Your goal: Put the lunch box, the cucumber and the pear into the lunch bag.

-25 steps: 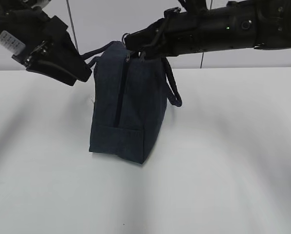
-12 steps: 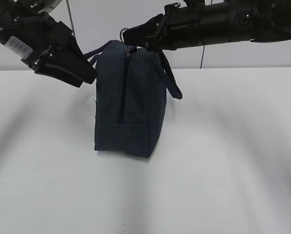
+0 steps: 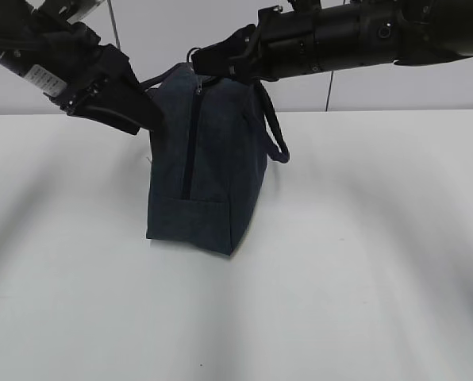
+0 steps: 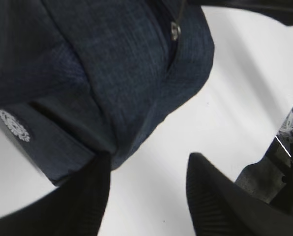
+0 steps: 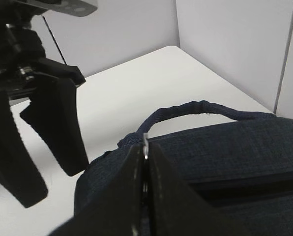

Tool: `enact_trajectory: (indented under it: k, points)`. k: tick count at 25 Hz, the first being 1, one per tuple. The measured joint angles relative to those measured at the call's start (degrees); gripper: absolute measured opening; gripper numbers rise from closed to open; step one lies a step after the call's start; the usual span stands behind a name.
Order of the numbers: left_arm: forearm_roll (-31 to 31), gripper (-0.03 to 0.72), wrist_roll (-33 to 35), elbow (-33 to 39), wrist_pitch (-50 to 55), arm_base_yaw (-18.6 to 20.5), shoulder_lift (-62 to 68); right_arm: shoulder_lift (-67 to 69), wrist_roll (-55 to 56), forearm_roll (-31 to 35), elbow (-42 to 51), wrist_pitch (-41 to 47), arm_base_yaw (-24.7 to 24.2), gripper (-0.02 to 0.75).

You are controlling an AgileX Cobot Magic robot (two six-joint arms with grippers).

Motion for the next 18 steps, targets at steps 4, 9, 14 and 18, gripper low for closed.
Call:
enact_trajectory:
  k: [4, 9, 14, 18]
  points:
    - [-0.2, 0.361, 0.8, 0.0, -2.5, 0.0, 1.8, 0.0, 0.3, -0.3, 0.0, -0.5, 0.0, -0.016]
    - [-0.6, 0.342, 1.5, 0.0, -3.7, 0.0, 4.5, 0.0, 0.4, -0.5, -0.1, -1.0, 0.0, -0.016]
    - [-1.8, 0.195, 2.0, 0.0, -4.2, 0.0, 4.8, 0.0, 0.5, -0.5, -0.1, -1.0, 0.0, -0.016]
    - [-1.9, 0.082, 2.0, 0.0, -4.1, 0.0, 4.8, 0.0, 0.5, -0.5, -0.1, -1.1, 0.0, -0.016]
